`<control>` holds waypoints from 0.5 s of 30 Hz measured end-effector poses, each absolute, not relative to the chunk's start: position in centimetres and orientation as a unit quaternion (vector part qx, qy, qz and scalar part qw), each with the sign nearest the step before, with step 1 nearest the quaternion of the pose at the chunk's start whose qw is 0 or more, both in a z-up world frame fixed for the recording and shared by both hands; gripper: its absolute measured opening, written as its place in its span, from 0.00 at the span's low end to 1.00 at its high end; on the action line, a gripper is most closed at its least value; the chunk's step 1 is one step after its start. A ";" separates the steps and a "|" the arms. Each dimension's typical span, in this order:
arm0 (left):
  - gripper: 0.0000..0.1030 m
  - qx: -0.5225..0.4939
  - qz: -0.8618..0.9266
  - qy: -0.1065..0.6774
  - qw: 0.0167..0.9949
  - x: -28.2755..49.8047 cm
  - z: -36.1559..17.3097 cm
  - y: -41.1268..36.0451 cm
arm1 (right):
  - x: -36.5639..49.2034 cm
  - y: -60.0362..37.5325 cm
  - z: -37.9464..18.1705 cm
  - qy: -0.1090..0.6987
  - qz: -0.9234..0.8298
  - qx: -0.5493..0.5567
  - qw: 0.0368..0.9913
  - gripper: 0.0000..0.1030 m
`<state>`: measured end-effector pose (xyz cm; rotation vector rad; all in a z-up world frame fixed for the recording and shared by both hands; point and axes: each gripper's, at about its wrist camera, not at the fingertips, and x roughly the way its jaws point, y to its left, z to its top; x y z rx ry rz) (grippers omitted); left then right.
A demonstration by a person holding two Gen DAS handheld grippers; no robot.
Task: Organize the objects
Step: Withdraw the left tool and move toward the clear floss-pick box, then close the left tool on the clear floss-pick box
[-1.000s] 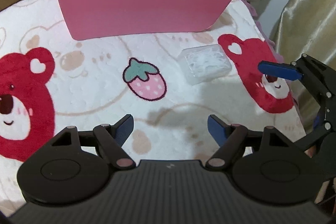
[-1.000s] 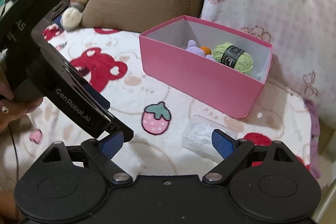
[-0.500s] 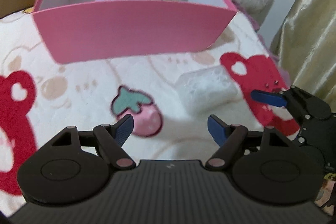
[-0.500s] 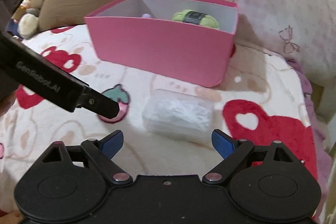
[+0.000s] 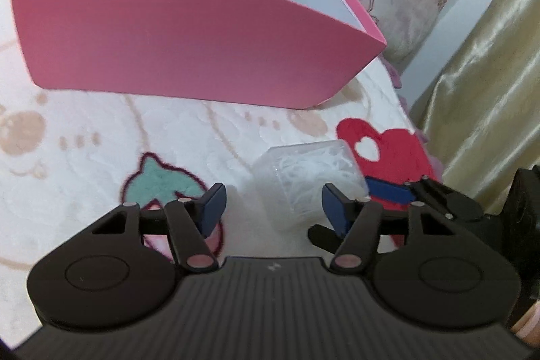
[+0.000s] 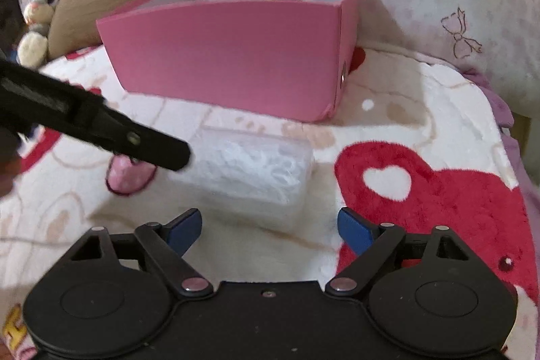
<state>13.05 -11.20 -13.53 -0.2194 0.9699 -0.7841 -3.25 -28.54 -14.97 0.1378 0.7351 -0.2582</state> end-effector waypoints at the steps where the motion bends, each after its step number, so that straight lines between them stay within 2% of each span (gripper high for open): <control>1: 0.56 -0.100 -0.378 0.454 0.801 13.3 -13.8 -11.4 | -3.1 -28.6 -14.9 0.357 -0.124 0.072 0.923 0.82; 2: 0.49 -0.095 -0.382 0.452 0.800 13.5 -14.0 -11.5 | -3.0 -28.8 -14.9 0.360 -0.121 0.080 0.922 0.80; 4: 0.46 -0.098 -0.380 0.456 0.799 14.0 -14.3 -11.4 | -3.0 -28.9 -15.0 0.362 -0.118 0.088 0.920 0.74; 6: 0.35 -0.120 -0.389 0.464 0.787 14.2 -14.4 -11.1 | -3.0 -28.6 -14.8 0.361 -0.108 0.087 0.922 0.65; 7: 0.30 -0.125 -0.392 0.468 0.782 14.3 -14.5 -11.0 | -3.0 -28.6 -14.7 0.361 -0.105 0.088 0.922 0.65; 8: 0.28 -0.126 -0.394 0.472 0.778 14.2 -14.5 -11.0 | -2.9 -28.3 -14.6 0.360 -0.105 0.088 0.923 0.65; 12: 0.27 -0.115 -0.383 0.477 0.783 13.3 -14.0 -10.6 | -3.0 -27.7 -14.0 0.366 -0.084 0.104 0.921 0.65; 15: 0.27 -0.130 -0.392 0.501 0.760 12.8 -14.1 -9.3 | -2.7 -27.5 -14.1 0.389 -0.062 0.128 0.910 0.75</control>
